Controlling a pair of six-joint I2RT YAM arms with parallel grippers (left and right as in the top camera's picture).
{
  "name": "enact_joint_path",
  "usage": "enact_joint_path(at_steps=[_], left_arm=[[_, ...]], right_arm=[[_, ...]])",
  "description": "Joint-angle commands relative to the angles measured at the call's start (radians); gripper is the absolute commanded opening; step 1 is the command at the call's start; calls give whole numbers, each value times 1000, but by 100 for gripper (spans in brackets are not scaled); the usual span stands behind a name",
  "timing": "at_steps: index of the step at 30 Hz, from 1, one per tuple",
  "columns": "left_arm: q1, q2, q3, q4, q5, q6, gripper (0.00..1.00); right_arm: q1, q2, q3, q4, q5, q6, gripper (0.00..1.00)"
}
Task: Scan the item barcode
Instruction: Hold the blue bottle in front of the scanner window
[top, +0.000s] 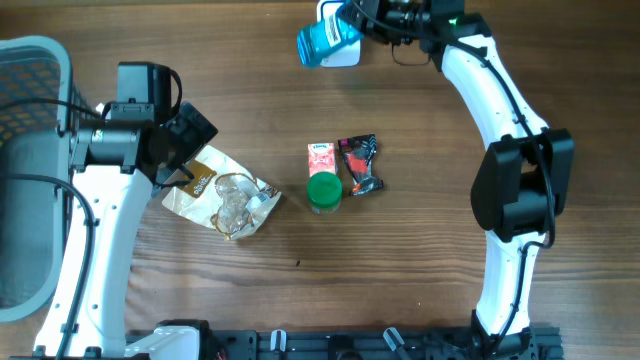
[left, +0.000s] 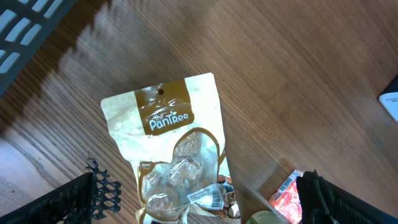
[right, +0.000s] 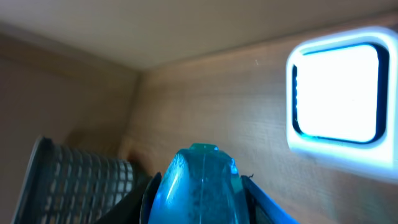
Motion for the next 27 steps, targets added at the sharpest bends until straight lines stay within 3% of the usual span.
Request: enact_joint_path(at_steps=[1,5,12,27], left_arm=[[5,2,2,-1,-2,15,100],[5,2,2,-1,-2,15,100],[5,2,2,-1,-2,15,100],[5,2,2,-1,-2,15,100]], right_arm=[[5,-6,16,111,9,95,23],[5,1,16,205,140,125,23],[5,145,16,449,149,305,22],[-48,178,16,523,94,335,18]])
